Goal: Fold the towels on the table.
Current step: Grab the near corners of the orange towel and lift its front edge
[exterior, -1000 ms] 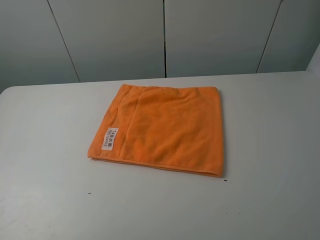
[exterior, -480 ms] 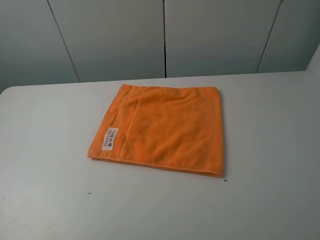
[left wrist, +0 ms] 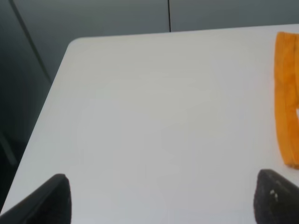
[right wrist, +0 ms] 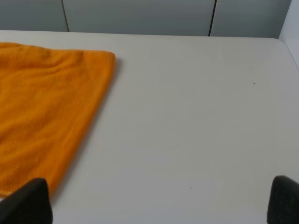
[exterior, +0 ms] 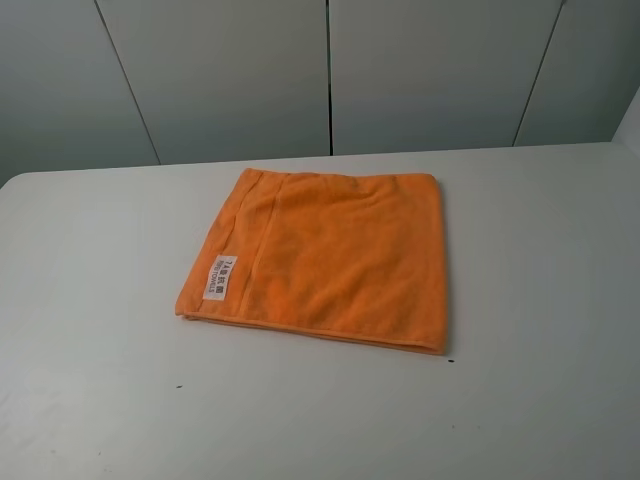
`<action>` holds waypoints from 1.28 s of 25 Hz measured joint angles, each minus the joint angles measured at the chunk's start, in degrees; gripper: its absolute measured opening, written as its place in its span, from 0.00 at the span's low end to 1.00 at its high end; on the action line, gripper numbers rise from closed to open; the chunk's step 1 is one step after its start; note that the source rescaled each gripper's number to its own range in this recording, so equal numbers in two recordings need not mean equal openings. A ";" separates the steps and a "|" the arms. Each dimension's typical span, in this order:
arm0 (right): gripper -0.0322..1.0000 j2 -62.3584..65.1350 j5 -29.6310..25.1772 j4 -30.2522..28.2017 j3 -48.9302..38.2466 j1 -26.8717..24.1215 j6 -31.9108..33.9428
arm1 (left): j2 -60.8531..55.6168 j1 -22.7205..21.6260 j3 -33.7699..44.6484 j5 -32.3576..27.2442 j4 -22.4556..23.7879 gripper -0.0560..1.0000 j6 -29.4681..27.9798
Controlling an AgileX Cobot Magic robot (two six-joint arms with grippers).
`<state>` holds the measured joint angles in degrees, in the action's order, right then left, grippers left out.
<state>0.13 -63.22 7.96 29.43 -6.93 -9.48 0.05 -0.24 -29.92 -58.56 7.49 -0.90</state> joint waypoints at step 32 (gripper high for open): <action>1.00 -53.94 5.94 21.15 5.23 10.42 -33.61 | 87.28 20.12 -26.05 19.60 -11.46 1.00 43.25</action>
<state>-53.80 -57.28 29.12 34.66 3.49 -43.09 87.33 19.87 -55.97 -38.96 -3.97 42.35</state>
